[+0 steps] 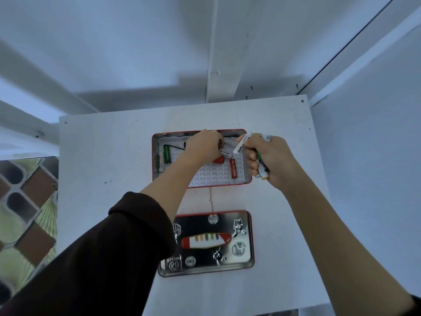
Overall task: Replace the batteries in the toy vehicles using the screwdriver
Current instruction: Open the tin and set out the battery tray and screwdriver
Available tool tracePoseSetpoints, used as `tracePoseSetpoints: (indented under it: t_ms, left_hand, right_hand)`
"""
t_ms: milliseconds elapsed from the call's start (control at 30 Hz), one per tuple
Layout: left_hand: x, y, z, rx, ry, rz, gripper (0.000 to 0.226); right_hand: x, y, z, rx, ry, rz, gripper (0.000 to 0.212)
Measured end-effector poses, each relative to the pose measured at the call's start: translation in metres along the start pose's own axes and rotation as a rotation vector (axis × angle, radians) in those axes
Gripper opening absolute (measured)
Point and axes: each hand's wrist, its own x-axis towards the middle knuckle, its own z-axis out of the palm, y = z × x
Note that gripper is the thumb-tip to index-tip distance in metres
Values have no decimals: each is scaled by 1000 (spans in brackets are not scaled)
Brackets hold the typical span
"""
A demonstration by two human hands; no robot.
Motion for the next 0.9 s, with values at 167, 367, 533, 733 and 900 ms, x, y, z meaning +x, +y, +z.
tracePoseSetpoints:
  t_ms: [167,367,533,733,900]
  left_hand:
    - [-4,3,6,223,34,69,20]
    - [-12,-4,10,-30,41,42,22]
    - [-51,-26,-18,-866,3,-114,17]
    - [-101,-65,-42,-1250,162,-208,25]
    - [-118,-88,-49,-1405,262,-246,25]
  right_hand:
    - [1,2,0,-12,8,-8,22]
    - [1,4,-1,11,-10,1,15]
    - [7,8,2,58,-81,86,23]
    - [25,24,31,54,-238,178,22]
    - [47,37,58,-168,-134,146,20]
